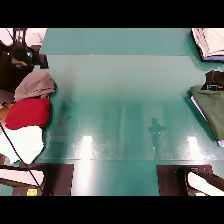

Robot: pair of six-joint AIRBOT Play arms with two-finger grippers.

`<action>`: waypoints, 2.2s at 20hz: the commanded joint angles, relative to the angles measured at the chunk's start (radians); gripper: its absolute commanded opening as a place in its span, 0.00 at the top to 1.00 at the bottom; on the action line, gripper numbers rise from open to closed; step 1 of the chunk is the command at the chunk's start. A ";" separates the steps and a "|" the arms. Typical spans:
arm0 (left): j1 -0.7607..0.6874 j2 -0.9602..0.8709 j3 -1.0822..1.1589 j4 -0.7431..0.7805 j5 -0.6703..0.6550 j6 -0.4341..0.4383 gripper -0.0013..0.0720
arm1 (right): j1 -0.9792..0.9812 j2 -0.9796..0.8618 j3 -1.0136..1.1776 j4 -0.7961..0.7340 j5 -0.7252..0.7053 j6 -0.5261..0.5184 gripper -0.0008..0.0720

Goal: Fold the shirts.

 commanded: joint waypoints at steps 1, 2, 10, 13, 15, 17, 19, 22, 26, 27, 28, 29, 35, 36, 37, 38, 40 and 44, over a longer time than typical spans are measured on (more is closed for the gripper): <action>0.078 -0.082 -0.116 0.018 0.130 -0.015 0.00 | 0.001 0.001 0.001 0.000 0.004 0.002 0.97; 0.088 -0.116 -0.124 0.015 0.147 -0.014 0.00 | 0.001 0.001 0.001 0.000 0.004 0.002 0.97; 0.093 -0.185 -0.080 -0.005 0.201 -0.011 0.80 | 0.002 0.000 0.001 0.000 -0.021 0.011 0.97; 0.092 -0.158 0.025 -0.108 0.129 0.043 0.94 | 0.001 0.001 0.002 0.000 -0.051 0.011 0.97; 0.086 -0.105 0.134 -0.262 0.087 0.123 0.94 | 0.001 0.000 0.024 0.000 -0.055 0.011 0.97; 0.066 -0.027 0.241 -0.460 0.055 0.208 0.94 | 0.001 0.001 0.085 0.000 -0.076 0.011 0.97; 0.021 0.066 0.315 -0.695 0.018 0.337 0.94 | 0.001 0.000 0.166 0.000 -0.121 0.011 0.97; -0.085 0.194 0.320 -0.986 -0.030 0.469 0.94 | 0.001 0.000 0.275 0.000 -0.211 0.011 0.97; -0.290 0.238 0.303 -1.019 -0.119 0.485 0.94 | 0.001 0.000 0.351 0.000 -0.246 0.011 0.96; -0.337 0.237 0.270 -1.006 -0.109 0.493 0.94 | 0.001 0.002 0.352 0.000 -0.245 0.011 0.97; -0.375 0.230 0.235 -0.980 -0.099 0.505 0.94 | 0.001 0.003 0.352 0.000 -0.239 0.011 0.97; -0.410 0.214 0.195 -0.937 -0.094 0.502 0.94 | 0.001 0.003 0.352 0.000 -0.229 0.011 0.97; -0.474 0.032 -0.025 -0.816 -0.028 0.391 0.20 | 0.000 0.003 0.350 -0.003 -0.219 0.002 0.97; -0.457 0.004 -0.027 -0.801 -0.037 0.356 0.26 | 0.001 0.003 0.350 -0.005 -0.219 -0.004 0.97; -0.433 -0.008 -0.027 -0.799 -0.055 0.325 0.26 | 0.000 0.003 0.350 -0.005 -0.219 -0.004 0.96; -0.400 -0.007 -0.027 -0.799 -0.078 0.303 0.26 | 0.000 0.003 0.350 -0.005 -0.219 -0.005 0.97; -0.314 0.008 -0.027 -0.793 -0.170 0.299 0.26 | 0.001 0.002 0.350 -0.005 -0.219 -0.019 0.97; -0.249 0.055 -0.184 -0.715 -0.286 0.293 0.26 | 0.000 0.002 0.350 -0.005 -0.218 -0.019 0.97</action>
